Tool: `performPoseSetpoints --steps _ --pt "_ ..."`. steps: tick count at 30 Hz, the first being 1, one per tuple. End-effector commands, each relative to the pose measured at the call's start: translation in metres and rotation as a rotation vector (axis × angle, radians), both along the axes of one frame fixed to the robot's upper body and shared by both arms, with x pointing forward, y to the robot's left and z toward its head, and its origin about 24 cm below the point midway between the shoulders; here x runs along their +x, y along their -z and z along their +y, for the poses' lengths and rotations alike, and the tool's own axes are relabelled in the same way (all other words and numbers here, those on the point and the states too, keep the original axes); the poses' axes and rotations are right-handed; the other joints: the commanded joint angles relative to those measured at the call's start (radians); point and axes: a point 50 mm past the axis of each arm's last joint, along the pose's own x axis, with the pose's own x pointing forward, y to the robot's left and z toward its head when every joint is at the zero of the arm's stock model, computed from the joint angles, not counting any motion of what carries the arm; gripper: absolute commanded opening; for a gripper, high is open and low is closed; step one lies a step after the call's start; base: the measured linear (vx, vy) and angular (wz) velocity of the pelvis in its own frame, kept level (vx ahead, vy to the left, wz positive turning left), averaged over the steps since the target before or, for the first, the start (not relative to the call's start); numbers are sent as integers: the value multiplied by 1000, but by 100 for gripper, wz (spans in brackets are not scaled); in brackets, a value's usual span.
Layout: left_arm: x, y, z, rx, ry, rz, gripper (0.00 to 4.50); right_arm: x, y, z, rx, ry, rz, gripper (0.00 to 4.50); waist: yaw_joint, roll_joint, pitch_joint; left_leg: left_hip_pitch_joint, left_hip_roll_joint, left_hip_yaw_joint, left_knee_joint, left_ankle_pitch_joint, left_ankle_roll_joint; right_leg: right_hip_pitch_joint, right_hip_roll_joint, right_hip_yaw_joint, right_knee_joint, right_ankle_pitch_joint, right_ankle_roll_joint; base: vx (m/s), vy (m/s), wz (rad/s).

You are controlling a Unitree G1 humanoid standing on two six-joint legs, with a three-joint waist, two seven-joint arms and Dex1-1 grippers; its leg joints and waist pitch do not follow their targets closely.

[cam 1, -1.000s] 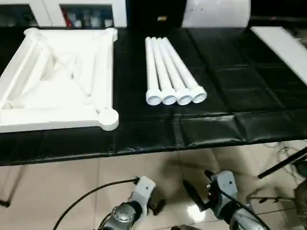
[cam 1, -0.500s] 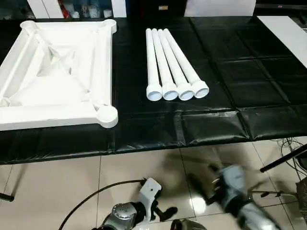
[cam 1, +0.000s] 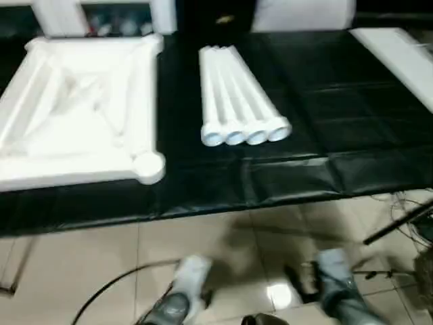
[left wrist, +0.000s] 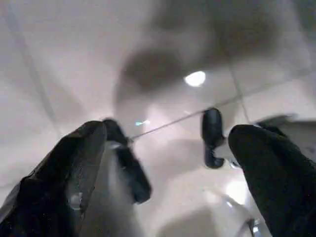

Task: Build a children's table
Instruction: Move to table

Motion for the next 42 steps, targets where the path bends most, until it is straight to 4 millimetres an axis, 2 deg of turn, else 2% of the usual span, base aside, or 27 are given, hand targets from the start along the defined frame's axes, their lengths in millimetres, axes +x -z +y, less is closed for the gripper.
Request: performPoseSetpoints --steps 1,3,7,12,16,18,19,20,24,25,26,27,28,29,30,31,32,33,34,35,36,37,38,39,40,41,42 --pt "-19 4 -28 -30 -79 29 443 2 4 3 -3 24 3 450 3 -18 -63 9 78 -39 -63 -106 142 39 -89 54 -69 122 -277 0 0 0" --pt "-21 4 -24 22 -153 21 443 5 6 9 11 36 5 450 6 -18 -66 8 80 -41 -67 -121 140 37 -90 54 -70 106 -262 0 0 0" --pt "-25 5 -20 10 -260 1 443 8 10 25 36 -62 4 450 10 -14 -69 11 81 -42 -75 -186 100 33 -89 53 -81 21 -242 0 0 0" --pt "-21 1 -22 -46 -201 -86 443 7 7 27 63 -107 -6 450 25 -9 -67 13 83 -44 -82 -215 78 29 -89 57 -84 10 -213 0 0 0" --pt "-17 -4 -32 -169 -33 -135 443 4 2 28 117 -136 -28 450 38 -18 -58 13 82 -43 -86 -228 74 25 -92 60 -89 -17 -192 0 0 0" --pt "-17 -4 -33 -162 10 -126 443 1 5 30 138 -133 -5 450 35 -35 -57 12 82 -42 -86 -226 80 25 -92 60 -88 -32 -185 0 0 0" --pt "-17 -3 -32 -138 34 -123 443 1 8 31 130 -130 15 450 35 -28 -57 13 83 -44 -87 -225 80 23 -93 59 -87 -35 -185 0 0 0" --pt "-18 -2 -31 -117 46 -102 443 -1 15 35 127 -128 52 450 32 -36 -57 13 85 -43 -88 -228 78 22 -91 59 -89 -39 -185 0 0 0" --pt "-20 2 -26 -36 65 -65 443 -5 33 51 106 -166 144 450 17 -28 -63 16 85 -42 -89 -237 48 19 -91 57 -87 -41 -220 0 0 0" --pt "-17 2 -6 -38 70 -78 443 -6 36 53 102 -175 159 450 17 -31 -64 14 85 -42 -87 -225 49 22 -91 59 -84 -15 -222 0 0 0" --pt "-10 -3 42 -62 87 -121 443 -8 39 56 105 -182 176 450 30 -19 -74 -44 50 -83 -87 -158 180 71 -116 -8 -85 25 -212 0 0 0" --pt "-7 -8 58 -74 127 -153 443 -8 42 58 98 -190 190 450 22 -10 -69 -46 42 -91 -85 -146 226 61 -109 -19 -90 24 -218 0 -22 37" --pt "-6 -11 64 -77 162 -152 443 -9 44 60 103 -184 208 450 13 5 -76 -38 32 -107 -72 -86 299 63 -91 -41 -80 70 -256 49 -35 60" --pt "-5 -11 61 -38 211 -156 443 -9 47 64 99 -187 227 450 5 12 -77 -35 19 -131 -63 12 374 65 -63 -58 -57 143 -284 49 -35 60" --pt "-5 -12 62 -9 230 -167 443 -9 48 65 94 -194 230 450 3 17 -80 -35 13 -146 -61 61 410 68 -48 -67 -43 159 -285 22 -27 53" --pt "-4 -12 62 12 242 -177 443 -9 49 65 88 -200 232 450 -4 21 -68 -25 11 -173 -68 55 449 55 -23 -78 -26 83 -286 -29 -9 52" --pt "-4 -12 62 23 245 -177 443 -9 49 66 89 -201 232 450 -7 19 -59 -20 27 -209 -87 -33 424 49 -17 -66 -12 -22 -298 -29 -9 52" --pt "-4 -13 62 24 238 -190 443 -9 50 68 102 -207 236 450 -8 20 -52 -22 33 -229 -104 -114 391 45 -14 -60 -3 -74 -306 -39 -6 55" --pt "-4 -14 62 24 233 -200 443 -9 50 69 111 -212 238 450 -16 30 -43 -29 28 -272 -139 -283 313 51 2 -53 17 -177 -302 -54 -43 57" --pt "-6 -12 65 15 179 -163 443 -9 51 70 120 -210 243 450 -15 36 -43 -23 17 -316 -174 -466 215 46 20 -44 39 -254 -301 -54 -43 57" --pt "-8 -10 66 7 144 -138 443 -9 51 71 123 -208 245 450 -13 34 -45 -18 6 -333 -182 -537 172 41 29 -31 48 -264 -295 -58 -103 68" --pt "-11 -10 70 -14 82 -124 443 -10 53 70 127 -192 255 450 -9 24 -48 -29 -23 -348 -193 -618 107 40 23 8 45 -262 -300 -49 -147 81" --pt "-15 -12 76 -21 26 -122 443 -11 55 70 131 -181 266 450 1 0 -51 4 -13 -282 -117 -563 43 2 -53 89 -61 -312 -300 -49 -147 81" --pt "-15 -13 77 -25 19 -129 443 -12 56 69 138 -173 274 450 1 -28 -23 -7 -36 -239 -33 -503 5 -22 -141 134 -139 -494 -275 -27 -162 52" --pt "-16 -13 77 -25 18 -129 443 -12 56 69 138 -172 275 450 19 -39 -29 0 -42 -162 90 -114 6 1 -193 151 -204 -775 -118 -36 -108 0" --pt "-17 -15 78 -36 27 -148 443 -15 58 67 129 -169 286 450 25 -33 -9 -31 -28 -156 114 -48 25 7 -218 170 -224 -859 -87 -36 -108 0" --pt "-18 -18 78 -46 21 -176 443 -17 59 65 124 -165 284 450 41 -46 -14 -74 -18 -161 124 -45 37 51 -232 172 -196 -823 -47 34 -29 -20"
